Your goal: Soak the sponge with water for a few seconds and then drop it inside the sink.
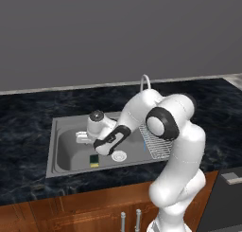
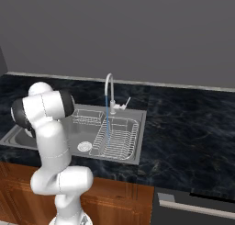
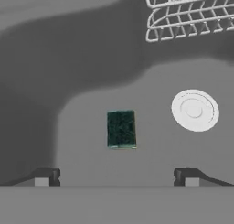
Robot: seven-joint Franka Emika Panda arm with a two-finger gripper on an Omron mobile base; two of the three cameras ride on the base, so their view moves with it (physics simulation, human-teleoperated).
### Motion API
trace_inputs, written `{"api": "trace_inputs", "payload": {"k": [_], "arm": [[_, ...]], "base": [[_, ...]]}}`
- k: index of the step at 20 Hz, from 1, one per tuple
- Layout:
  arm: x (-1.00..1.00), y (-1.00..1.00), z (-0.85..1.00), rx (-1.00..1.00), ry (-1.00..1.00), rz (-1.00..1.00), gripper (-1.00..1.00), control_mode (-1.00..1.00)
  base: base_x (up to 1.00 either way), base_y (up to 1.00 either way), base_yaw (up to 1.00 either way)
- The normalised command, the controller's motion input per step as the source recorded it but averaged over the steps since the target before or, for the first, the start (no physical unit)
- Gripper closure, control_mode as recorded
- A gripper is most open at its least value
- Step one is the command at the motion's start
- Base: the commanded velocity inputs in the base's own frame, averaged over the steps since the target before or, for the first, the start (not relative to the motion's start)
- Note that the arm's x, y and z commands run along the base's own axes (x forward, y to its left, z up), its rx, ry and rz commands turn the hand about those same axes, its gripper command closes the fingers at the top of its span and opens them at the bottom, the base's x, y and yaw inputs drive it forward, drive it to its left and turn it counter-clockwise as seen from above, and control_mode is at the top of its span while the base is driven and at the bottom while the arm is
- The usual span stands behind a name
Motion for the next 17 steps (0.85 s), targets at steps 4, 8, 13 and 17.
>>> {"api": "trace_inputs", "payload": {"k": [4, 8, 13, 17], "arm": [[-0.23, -0.09, 0.76, 0.00, -0.01, 0.02, -1.00, -1.00], [-0.29, -0.16, 0.79, 0.00, 0.00, 0.04, -1.00, -1.00], [-0.19, -0.28, 0.88, 0.00, 0.00, 0.06, -1.00, -1.00], [-0.13, -0.42, 0.83, 0.00, 0.00, 0.09, -1.00, -1.00]], "base": [[0.00, 0.00, 0.00], [0.00, 0.00, 0.00], [0.00, 0.00, 0.00], [0.00, 0.00, 0.00]]}}
